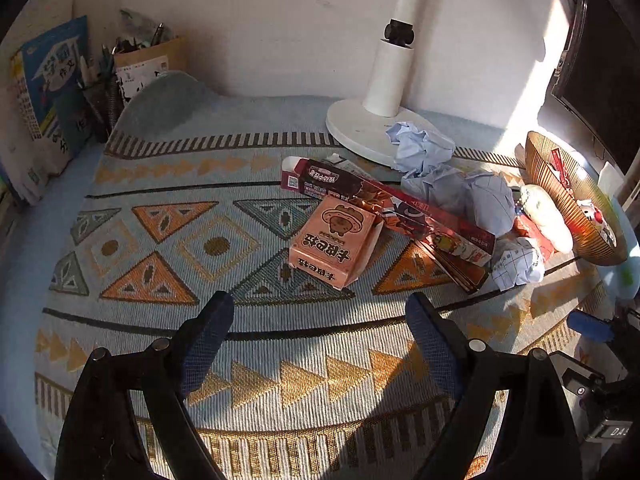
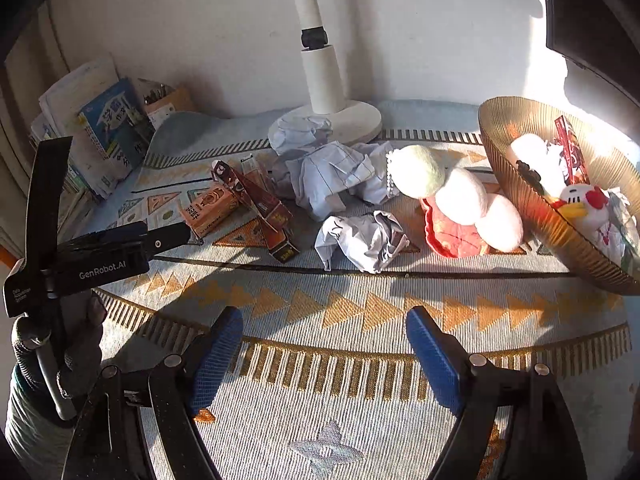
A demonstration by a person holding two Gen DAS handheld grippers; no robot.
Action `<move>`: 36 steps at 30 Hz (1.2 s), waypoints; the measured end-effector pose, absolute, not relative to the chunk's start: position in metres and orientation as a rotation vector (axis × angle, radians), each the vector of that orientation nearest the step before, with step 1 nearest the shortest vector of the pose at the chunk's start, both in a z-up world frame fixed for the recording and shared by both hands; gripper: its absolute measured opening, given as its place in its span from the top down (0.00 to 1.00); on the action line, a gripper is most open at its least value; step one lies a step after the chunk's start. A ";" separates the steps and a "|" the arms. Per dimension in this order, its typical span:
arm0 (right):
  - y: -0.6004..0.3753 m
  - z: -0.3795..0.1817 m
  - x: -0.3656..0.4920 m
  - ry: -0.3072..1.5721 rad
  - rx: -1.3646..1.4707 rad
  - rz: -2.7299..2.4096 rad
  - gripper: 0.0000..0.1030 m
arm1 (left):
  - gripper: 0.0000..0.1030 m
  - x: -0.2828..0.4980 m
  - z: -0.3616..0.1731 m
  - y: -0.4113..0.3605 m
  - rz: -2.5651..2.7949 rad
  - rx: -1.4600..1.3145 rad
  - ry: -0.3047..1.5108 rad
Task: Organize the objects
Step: 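Move both tools back toward the snack boxes on the rug, then grasp the pink snack box with left gripper while right grasps red box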
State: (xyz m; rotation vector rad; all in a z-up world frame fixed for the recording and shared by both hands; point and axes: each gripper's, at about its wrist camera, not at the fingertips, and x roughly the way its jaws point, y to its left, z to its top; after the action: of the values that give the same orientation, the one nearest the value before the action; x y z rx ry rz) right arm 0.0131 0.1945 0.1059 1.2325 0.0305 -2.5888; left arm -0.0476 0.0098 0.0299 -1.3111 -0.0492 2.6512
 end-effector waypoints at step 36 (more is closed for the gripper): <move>0.171 0.118 0.064 0.260 1.122 -2.467 0.83 | 0.60 -0.002 0.026 0.018 2.543 -1.228 -0.060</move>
State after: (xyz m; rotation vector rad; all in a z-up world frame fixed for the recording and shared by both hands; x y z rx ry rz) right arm 0.0636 0.1707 0.1182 1.1224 0.2599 -2.4672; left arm -0.0022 0.0183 0.0259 -1.2275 -0.0597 2.5426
